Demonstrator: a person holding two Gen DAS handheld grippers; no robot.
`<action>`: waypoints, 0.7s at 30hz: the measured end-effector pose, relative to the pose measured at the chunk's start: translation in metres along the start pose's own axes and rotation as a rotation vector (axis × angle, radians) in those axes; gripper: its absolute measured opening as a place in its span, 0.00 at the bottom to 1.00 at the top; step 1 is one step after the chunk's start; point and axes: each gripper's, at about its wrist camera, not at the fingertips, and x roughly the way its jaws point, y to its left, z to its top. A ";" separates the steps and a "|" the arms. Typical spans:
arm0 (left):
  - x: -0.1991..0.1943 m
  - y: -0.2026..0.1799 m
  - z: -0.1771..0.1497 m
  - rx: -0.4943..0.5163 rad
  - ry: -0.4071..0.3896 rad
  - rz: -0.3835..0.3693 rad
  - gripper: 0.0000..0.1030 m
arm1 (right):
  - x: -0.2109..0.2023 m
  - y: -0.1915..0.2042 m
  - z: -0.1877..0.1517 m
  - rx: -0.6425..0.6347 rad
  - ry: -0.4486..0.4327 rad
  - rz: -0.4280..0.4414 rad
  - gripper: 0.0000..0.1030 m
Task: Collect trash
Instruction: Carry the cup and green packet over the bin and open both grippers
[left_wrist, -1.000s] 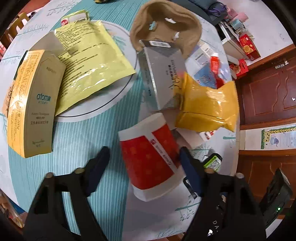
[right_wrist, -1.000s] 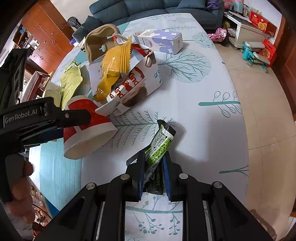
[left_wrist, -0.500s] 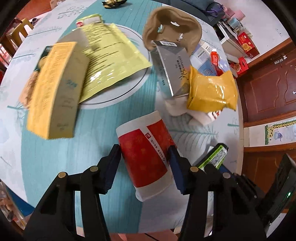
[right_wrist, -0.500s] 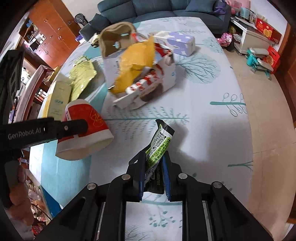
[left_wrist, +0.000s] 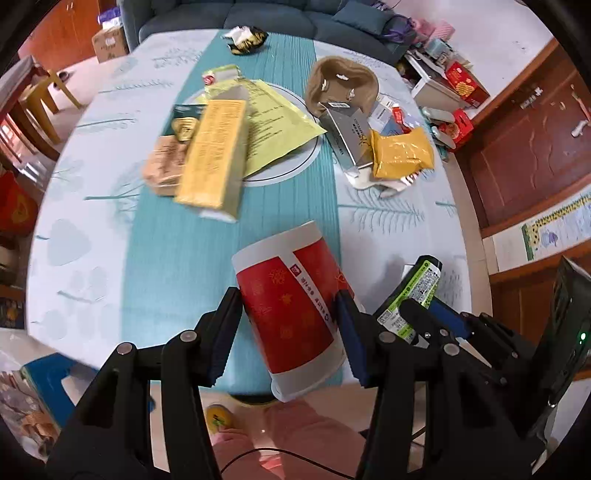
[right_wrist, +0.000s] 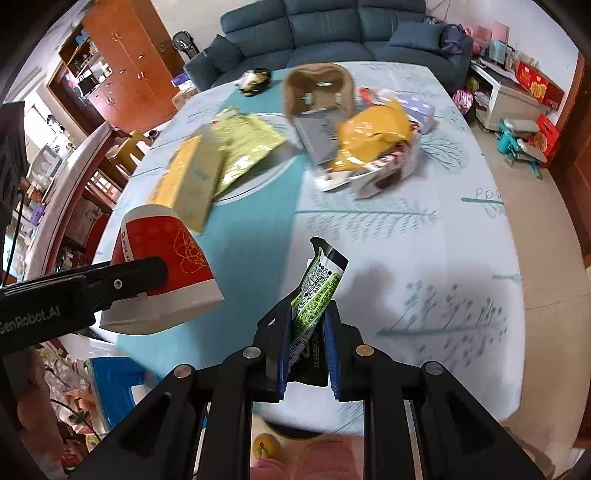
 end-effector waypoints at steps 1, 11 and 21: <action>-0.007 0.005 -0.006 0.007 -0.009 -0.003 0.47 | -0.005 0.010 -0.006 -0.003 -0.005 -0.001 0.16; -0.077 0.058 -0.081 0.095 -0.076 -0.009 0.47 | -0.042 0.087 -0.075 -0.017 -0.023 -0.014 0.16; -0.085 0.084 -0.158 0.190 -0.034 -0.010 0.47 | -0.057 0.127 -0.160 0.029 0.029 -0.037 0.16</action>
